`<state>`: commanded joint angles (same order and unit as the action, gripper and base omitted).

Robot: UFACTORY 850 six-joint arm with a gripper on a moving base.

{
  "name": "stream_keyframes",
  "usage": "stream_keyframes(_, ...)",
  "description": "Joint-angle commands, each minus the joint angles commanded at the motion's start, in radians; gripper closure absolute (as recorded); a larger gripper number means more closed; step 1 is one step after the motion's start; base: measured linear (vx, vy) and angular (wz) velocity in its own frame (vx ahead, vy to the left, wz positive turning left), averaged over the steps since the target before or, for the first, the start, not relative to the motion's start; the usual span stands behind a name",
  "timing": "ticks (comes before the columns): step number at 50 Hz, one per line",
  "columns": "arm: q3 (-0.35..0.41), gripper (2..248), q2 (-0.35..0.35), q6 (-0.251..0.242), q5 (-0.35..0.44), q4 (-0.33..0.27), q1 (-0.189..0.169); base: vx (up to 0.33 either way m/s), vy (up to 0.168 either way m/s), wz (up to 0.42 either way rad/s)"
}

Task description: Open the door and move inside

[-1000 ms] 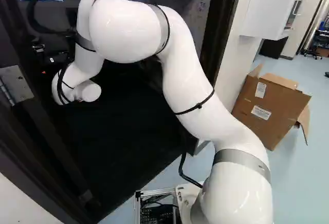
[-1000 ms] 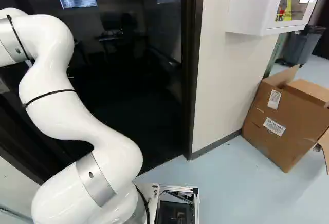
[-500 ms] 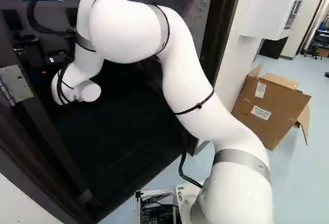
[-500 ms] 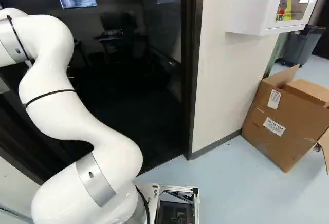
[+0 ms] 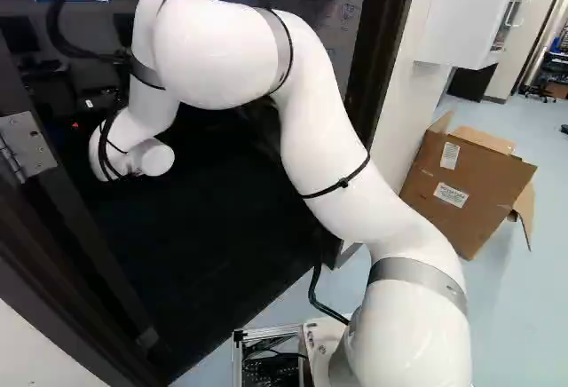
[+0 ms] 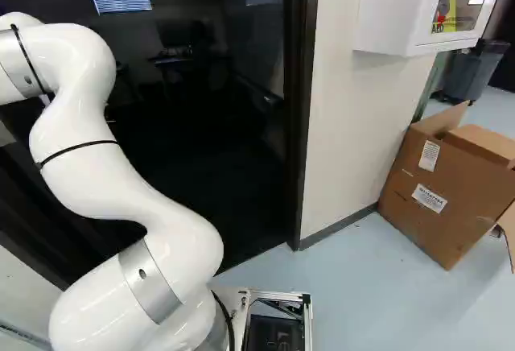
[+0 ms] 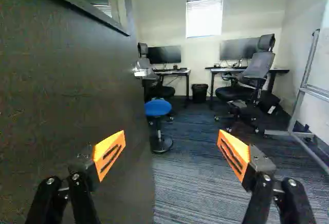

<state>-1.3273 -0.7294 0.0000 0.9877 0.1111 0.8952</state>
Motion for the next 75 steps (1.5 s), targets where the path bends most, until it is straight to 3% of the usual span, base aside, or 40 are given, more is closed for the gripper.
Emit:
stream_keyframes(22,0.01,3,0.007,0.0,0.0,0.0,0.0,0.0,0.0,0.0)
stream_keyframes(48,0.19,3,0.141,0.0,0.0,0.0,-0.003,0.0,0.0,0.0)
stream_keyframes(75,0.312,3,0.234,0.0,0.0,0.0,-0.048,0.0,0.0,0.0)
